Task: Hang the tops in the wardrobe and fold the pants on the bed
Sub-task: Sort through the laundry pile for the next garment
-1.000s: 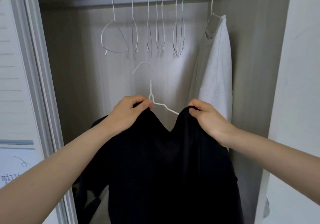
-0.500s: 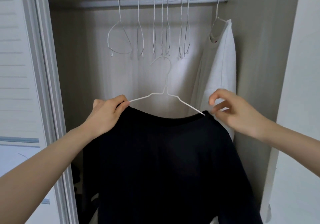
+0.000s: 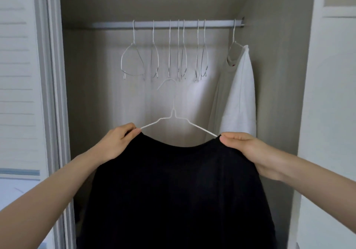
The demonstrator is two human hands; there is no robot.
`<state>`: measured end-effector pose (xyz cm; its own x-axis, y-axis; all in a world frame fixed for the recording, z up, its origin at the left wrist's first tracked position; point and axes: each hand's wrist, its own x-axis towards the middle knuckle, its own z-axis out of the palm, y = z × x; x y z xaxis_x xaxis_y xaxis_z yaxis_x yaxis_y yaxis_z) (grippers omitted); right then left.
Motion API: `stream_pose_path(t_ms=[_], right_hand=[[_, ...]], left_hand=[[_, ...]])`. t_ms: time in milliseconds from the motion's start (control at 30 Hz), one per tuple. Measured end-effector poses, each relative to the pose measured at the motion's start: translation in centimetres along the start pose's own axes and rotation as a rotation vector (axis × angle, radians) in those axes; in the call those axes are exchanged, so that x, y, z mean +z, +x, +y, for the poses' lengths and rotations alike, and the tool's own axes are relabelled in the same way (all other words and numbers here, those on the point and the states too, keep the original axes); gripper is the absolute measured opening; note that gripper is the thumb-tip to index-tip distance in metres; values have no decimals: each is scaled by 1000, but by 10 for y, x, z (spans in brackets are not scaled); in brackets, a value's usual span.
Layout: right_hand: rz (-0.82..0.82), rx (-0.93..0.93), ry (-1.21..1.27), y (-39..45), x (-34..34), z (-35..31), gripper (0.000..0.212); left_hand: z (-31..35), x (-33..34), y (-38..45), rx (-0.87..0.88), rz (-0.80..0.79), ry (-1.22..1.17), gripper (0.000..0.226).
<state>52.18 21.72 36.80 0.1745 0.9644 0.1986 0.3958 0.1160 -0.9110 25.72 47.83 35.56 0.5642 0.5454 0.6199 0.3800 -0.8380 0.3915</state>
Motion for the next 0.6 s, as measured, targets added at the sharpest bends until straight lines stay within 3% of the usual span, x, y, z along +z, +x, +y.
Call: stream_pose_path(t_ms=[233,367,433,600], right_hand=[[205,208,59,-28,-29,-33,32],[332,324,50,-46,-34,-51,33],[465,324,14,-51,-35,-61,31],[726,263,-71,-36,-25,-89,23]], left_hand=[[-17,28,11,-121,-82,-209,41],[2,63,35,-137,-119,-143,26],[19,82,45,-99,-210,-141,15],[81,108,55,41,-517,-346,50]])
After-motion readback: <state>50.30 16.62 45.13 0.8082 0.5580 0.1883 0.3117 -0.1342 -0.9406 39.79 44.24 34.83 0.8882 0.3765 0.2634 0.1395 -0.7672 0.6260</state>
